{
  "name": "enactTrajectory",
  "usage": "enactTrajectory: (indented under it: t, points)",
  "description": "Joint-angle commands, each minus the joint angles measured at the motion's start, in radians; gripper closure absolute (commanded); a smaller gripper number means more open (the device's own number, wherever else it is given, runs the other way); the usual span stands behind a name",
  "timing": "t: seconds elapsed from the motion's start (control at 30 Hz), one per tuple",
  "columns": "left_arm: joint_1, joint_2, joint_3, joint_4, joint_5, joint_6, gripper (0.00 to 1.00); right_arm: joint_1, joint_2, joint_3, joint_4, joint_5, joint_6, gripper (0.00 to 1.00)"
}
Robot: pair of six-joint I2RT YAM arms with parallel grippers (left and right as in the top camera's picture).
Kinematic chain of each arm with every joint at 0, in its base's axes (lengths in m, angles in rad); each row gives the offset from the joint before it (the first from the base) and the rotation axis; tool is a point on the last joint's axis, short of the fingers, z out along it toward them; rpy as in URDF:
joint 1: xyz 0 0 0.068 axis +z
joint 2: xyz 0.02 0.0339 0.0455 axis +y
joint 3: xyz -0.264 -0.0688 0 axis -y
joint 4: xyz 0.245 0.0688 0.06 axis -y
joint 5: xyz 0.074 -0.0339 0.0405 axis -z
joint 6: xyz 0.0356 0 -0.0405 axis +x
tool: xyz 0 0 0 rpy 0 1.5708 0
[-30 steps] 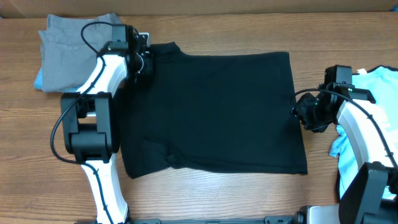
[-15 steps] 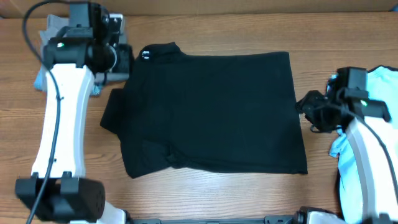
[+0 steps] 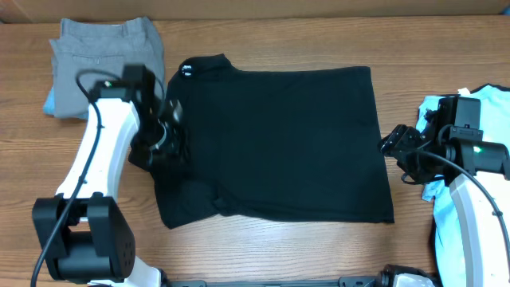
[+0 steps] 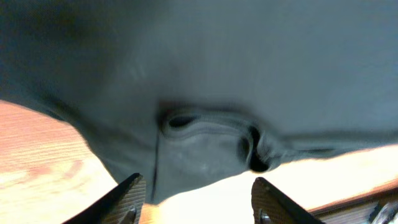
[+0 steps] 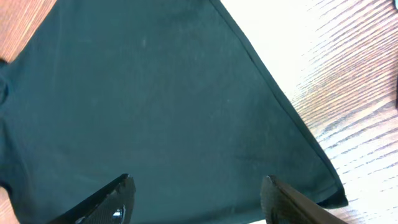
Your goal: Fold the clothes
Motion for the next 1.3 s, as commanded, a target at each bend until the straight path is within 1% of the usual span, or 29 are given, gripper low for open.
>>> enactTrajectory:
  t: [0.0, 0.17, 0.3, 0.43, 0.47, 0.5, 0.53, 0.63, 0.7, 0.77, 0.83, 0.87, 0.9, 0.93, 1.13, 1.27]
  points:
    - [-0.007, 0.006, -0.121, 0.048, 0.036, 0.030, 0.39, 0.000, 0.004, -0.002, 0.005, -0.003, -0.006, 0.29]
    - [-0.016, 0.006, -0.245, 0.199, 0.045, 0.040, 0.38, 0.000, 0.004, -0.002, 0.012, 0.001, -0.006, 0.26]
    - [-0.031, 0.006, -0.307, 0.303, 0.018, 0.053, 0.39, 0.000, 0.004, -0.002, 0.013, 0.009, -0.006, 0.25]
    - [-0.035, 0.007, -0.361, 0.382, 0.007, 0.054, 0.45, 0.000, 0.004, -0.002, 0.012, 0.024, -0.006, 0.23]
    - [-0.035, 0.007, -0.373, 0.402, -0.001, 0.053, 0.48, 0.000, 0.004, -0.002, 0.012, 0.027, -0.006, 0.23]
    - [-0.035, 0.007, -0.381, 0.415, -0.007, 0.053, 0.53, 0.000, 0.004, -0.002, 0.012, 0.027, -0.006, 0.23]
    - [-0.035, 0.007, -0.382, 0.415, -0.006, 0.053, 0.59, 0.000, 0.004, -0.002, 0.012, 0.026, -0.006, 0.23]
    - [-0.035, 0.006, -0.380, 0.389, -0.006, 0.053, 0.85, 0.000, 0.004, -0.002, 0.012, 0.027, -0.006, 0.22]
    - [-0.035, 0.006, -0.374, 0.367, -0.006, 0.045, 0.89, 0.000, 0.004, -0.002, 0.012, 0.027, -0.006, 0.22]
    - [-0.032, 0.006, -0.358, 0.337, -0.006, 0.044, 0.96, -0.003, 0.004, -0.002, 0.014, 0.037, -0.002, 0.22]
    - [-0.032, 0.006, -0.340, 0.311, -0.006, 0.045, 0.96, -0.003, 0.005, -0.002, 0.016, 0.055, -0.002, 0.21]
    - [-0.032, 0.006, -0.327, 0.296, -0.006, 0.045, 0.96, -0.003, 0.006, -0.002, 0.017, 0.078, 0.002, 0.19]
    - [-0.032, 0.006, -0.303, 0.272, -0.014, 0.045, 0.96, -0.003, 0.011, -0.002, 0.014, 0.114, 0.013, 0.14]
    - [-0.032, 0.006, -0.284, 0.254, -0.018, 0.045, 0.96, -0.005, 0.016, -0.003, 0.007, 0.133, 0.030, 0.12]
    - [-0.032, 0.006, -0.161, 0.156, -0.018, 0.045, 0.96, -0.066, 0.073, -0.024, -0.019, 0.144, 0.054, 0.12]
    - [-0.032, 0.006, -0.082, 0.092, -0.018, 0.041, 0.96, -0.148, 0.127, -0.071, -0.038, 0.141, 0.055, 0.15]
